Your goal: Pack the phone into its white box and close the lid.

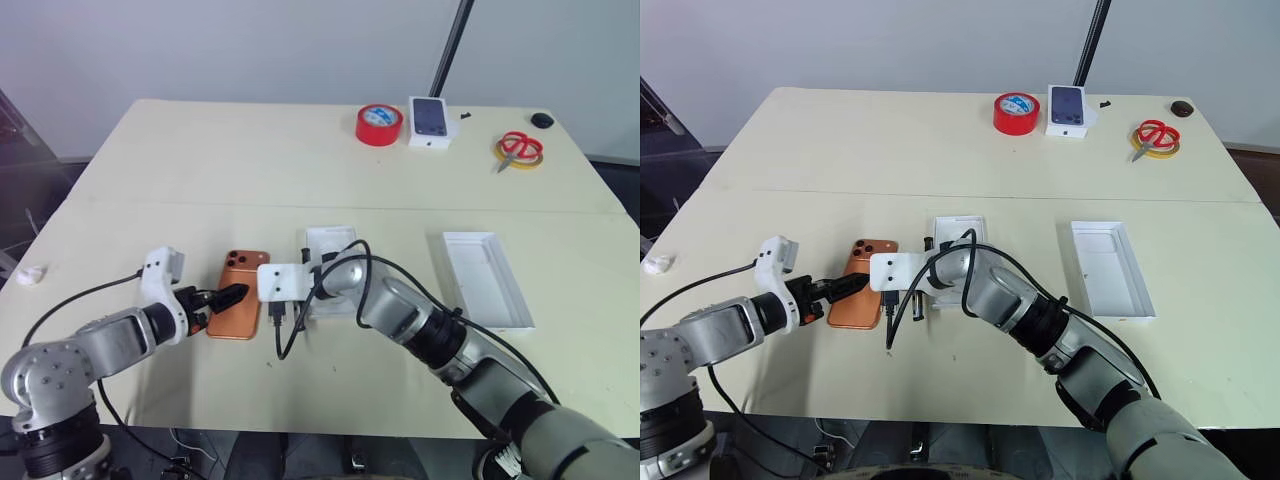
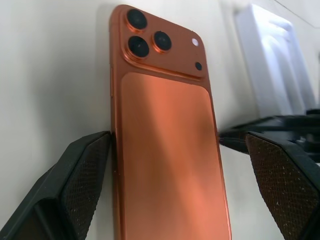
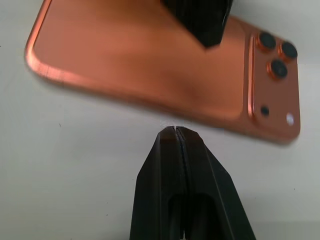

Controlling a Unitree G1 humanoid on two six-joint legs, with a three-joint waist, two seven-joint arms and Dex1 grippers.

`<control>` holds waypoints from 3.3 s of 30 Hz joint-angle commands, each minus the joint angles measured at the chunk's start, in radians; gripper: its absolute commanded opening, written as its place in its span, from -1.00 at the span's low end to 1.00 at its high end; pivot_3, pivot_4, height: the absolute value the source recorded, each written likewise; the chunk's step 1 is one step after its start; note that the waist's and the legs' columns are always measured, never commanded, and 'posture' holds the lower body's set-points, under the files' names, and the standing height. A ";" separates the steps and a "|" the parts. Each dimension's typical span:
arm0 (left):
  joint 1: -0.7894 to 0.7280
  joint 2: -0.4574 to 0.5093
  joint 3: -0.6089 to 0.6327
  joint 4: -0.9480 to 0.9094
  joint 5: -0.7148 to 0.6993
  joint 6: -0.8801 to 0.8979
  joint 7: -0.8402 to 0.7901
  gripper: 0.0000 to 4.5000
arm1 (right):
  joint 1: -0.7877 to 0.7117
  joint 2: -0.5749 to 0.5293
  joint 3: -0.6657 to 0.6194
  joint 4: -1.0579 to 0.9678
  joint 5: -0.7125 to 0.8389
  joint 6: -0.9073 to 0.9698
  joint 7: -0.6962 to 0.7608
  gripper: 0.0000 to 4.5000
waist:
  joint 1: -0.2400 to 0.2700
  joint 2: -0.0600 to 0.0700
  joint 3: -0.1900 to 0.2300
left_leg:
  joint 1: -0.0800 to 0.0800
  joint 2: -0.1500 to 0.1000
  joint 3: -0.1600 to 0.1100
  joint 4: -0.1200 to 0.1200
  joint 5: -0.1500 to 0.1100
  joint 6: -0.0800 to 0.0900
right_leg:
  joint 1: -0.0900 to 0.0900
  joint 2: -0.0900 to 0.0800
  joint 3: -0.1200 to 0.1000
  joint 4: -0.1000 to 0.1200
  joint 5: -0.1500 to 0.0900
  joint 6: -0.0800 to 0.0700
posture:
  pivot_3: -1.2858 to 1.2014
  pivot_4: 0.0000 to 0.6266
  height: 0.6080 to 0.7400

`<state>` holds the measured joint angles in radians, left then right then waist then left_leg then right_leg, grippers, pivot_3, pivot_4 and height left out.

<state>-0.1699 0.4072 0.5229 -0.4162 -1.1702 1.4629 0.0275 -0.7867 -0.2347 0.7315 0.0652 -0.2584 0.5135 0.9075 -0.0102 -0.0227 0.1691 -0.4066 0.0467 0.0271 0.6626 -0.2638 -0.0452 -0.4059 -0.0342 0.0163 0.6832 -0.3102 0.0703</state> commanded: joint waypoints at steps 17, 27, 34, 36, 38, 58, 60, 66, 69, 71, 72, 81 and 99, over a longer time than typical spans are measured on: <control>-0.020 0.002 -0.028 0.096 -0.219 0.023 0.127 0.99 | 0.008 0.031 -0.022 -0.008 -0.013 -0.001 -0.016 -1.00 | -0.007 0.000 -0.001 | 0.000 0.001 0.000 0.000 0.000 0.000 | 0.000 0.001 0.000 0.000 0.000 0.000 | 0.03 -0.52 0.87; 0.060 0.121 -0.026 0.178 -0.465 -0.127 0.226 0.75 | 0.002 0.037 -0.025 0.008 -0.010 -0.011 -0.020 -1.00 | -0.012 0.000 -0.001 | 0.000 0.002 0.000 0.000 0.000 0.000 | -0.001 0.001 0.000 0.000 0.000 0.000 | 0.03 -0.52 0.87; 0.125 0.186 -0.092 0.193 -0.605 -0.248 0.278 -0.78 | -0.002 0.041 -0.028 0.017 -0.013 -0.021 -0.023 -1.00 | -0.007 0.000 -0.001 | 0.000 0.001 0.000 -0.001 0.000 0.000 | -0.001 -0.001 0.000 0.000 0.000 -0.001 | 0.03 -0.52 0.87; 0.143 0.207 -0.097 0.198 -0.659 -0.294 0.295 -0.97 | -0.003 0.038 -0.033 0.016 -0.019 -0.031 -0.032 -1.00 | -0.009 0.000 -0.001 | 0.000 0.001 0.000 -0.001 0.000 0.000 | -0.001 -0.001 -0.001 0.000 0.000 -0.001 | 0.03 -0.52 0.87; 0.156 0.232 -0.111 0.197 -0.689 -0.324 0.304 -0.97 | -0.008 0.030 -0.046 0.005 -0.019 -0.040 -0.034 -1.00 | -0.010 0.000 -0.001 | 0.000 0.001 0.000 -0.001 0.000 0.000 | -0.002 -0.001 -0.001 0.000 0.000 -0.002 | 0.03 -0.52 0.87; -0.186 -0.024 -0.482 0.192 -0.646 -0.613 0.429 -0.97 | 0.232 -0.383 -0.648 -0.242 0.407 -0.018 0.145 -1.00 | 0.002 -0.002 0.002 | -0.003 -0.005 0.001 -0.001 -0.001 0.002 | 0.002 -0.005 -0.002 -0.009 0.000 -0.001 | 0.03 -0.52 0.87; -0.205 -0.052 -0.507 0.217 -0.609 -0.608 0.433 -0.97 | 0.265 -0.423 -0.680 -0.240 0.414 -0.023 0.134 -1.00 | 0.001 -0.002 0.002 | -0.003 -0.005 0.000 -0.001 -0.001 0.002 | 0.002 -0.004 -0.002 -0.009 0.000 -0.001 | 0.03 -0.52 0.87; -0.209 -0.089 -0.526 0.253 -0.587 -0.586 0.441 -0.97 | 0.300 -0.481 -0.713 -0.221 0.409 -0.058 0.098 -1.00 | -0.005 -0.001 0.002 | -0.002 0.000 0.000 0.000 -0.001 0.002 | 0.002 0.006 0.001 -0.008 0.001 0.000 | 0.03 -0.52 0.87; -0.209 -0.093 -0.528 0.256 -0.576 -0.575 0.436 -0.97 | 0.299 -0.490 -0.712 -0.213 0.411 -0.067 0.087 -1.00 | -0.003 -0.001 0.002 | -0.001 0.001 -0.001 0.000 -0.001 0.002 | 0.002 0.007 0.000 -0.007 0.001 0.000 | 0.03 -0.52 0.87; -0.206 -0.094 -0.529 0.258 -0.569 -0.567 0.435 -0.97 | 0.300 -0.493 -0.701 -0.208 0.405 -0.079 0.082 -1.00 | -0.001 -0.001 0.002 | -0.001 0.000 -0.001 0.000 -0.001 0.002 | 0.002 0.007 0.000 -0.007 0.001 0.000 | 0.03 -0.52 0.87; -0.204 -0.095 -0.531 0.257 -0.567 -0.564 0.437 -0.97 | 0.299 -0.491 -0.696 -0.205 0.403 -0.084 0.079 -1.00 | -0.001 -0.001 0.002 | -0.001 0.000 0.000 0.000 -0.001 0.002 | 0.002 0.007 0.000 -0.007 0.001 0.000 | 0.03 -0.52 0.87; -0.167 -0.100 -0.541 0.202 -0.586 -0.536 0.436 -0.25 | 0.261 -0.479 -0.646 -0.152 0.378 -0.136 0.065 -1.00 | -0.001 -0.001 0.002 | -0.002 0.001 0.000 0.000 -0.001 0.002 | 0.002 0.006 0.000 -0.007 0.001 0.000 | 0.03 -0.52 0.87; -0.123 0.276 -0.408 0.097 -0.454 -0.509 0.233 0.59 | 0.228 -0.505 -0.571 -0.092 0.295 -0.175 0.070 -1.00 | 0.001 -0.001 0.002 | -0.001 0.000 0.000 0.000 0.000 0.001 | 0.002 0.006 0.000 -0.007 0.000 -0.001 | 0.03 -0.52 0.87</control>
<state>-0.2773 0.6600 0.0997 -0.2812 -1.6966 0.9529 0.3070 -0.5413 -0.7221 0.1568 -0.0278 0.0544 0.3577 0.9782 -0.0091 -0.0236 0.1712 -0.4078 0.0466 0.0270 0.6624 -0.2642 -0.0439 -0.4038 -0.0282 0.0166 0.6757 -0.3099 0.0697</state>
